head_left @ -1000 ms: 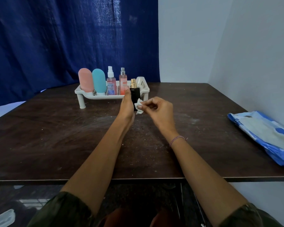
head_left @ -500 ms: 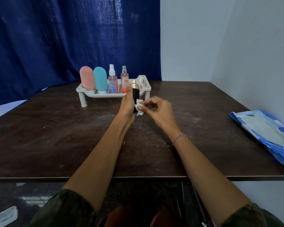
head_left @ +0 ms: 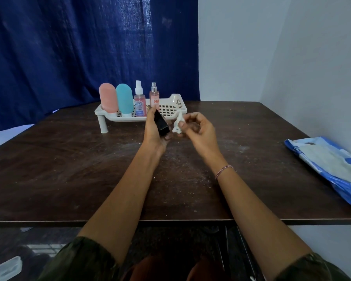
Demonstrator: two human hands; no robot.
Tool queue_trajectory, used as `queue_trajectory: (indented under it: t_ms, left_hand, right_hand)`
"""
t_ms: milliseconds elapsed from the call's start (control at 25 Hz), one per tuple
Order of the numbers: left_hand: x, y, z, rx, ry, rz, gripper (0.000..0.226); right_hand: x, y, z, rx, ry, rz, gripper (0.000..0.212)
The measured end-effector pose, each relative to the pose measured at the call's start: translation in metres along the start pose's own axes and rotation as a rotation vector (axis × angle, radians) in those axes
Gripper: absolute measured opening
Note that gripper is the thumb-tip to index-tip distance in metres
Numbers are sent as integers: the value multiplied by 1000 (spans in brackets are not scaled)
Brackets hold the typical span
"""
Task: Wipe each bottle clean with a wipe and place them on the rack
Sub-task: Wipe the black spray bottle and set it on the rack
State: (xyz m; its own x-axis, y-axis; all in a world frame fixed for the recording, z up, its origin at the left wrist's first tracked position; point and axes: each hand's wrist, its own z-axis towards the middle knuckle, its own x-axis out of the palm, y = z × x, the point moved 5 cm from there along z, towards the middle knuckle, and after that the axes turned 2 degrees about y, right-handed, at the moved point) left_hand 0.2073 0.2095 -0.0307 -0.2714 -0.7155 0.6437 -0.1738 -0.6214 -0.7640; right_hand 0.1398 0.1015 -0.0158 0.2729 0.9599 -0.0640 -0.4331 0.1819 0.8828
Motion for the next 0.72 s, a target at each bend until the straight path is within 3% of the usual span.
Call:
queue_trajectory:
  t_ms: [200, 440, 600, 720]
  left_hand:
    - [6, 6, -1, -56, 63, -115, 45]
    - [8, 15, -5, -92, -31, 159, 49]
    - [6, 11, -4, -49, -45, 173, 52]
    - [2, 10, 0, -18, -23, 263, 56]
  right_hand:
    - [15, 10, -7, -206, 98, -228, 32]
    - [7, 14, -7, -311, -52, -406, 25]
    - [2, 13, -5, -248, -50, -282, 14]
    - [3, 11, -2, -163, 8, -266, 18]
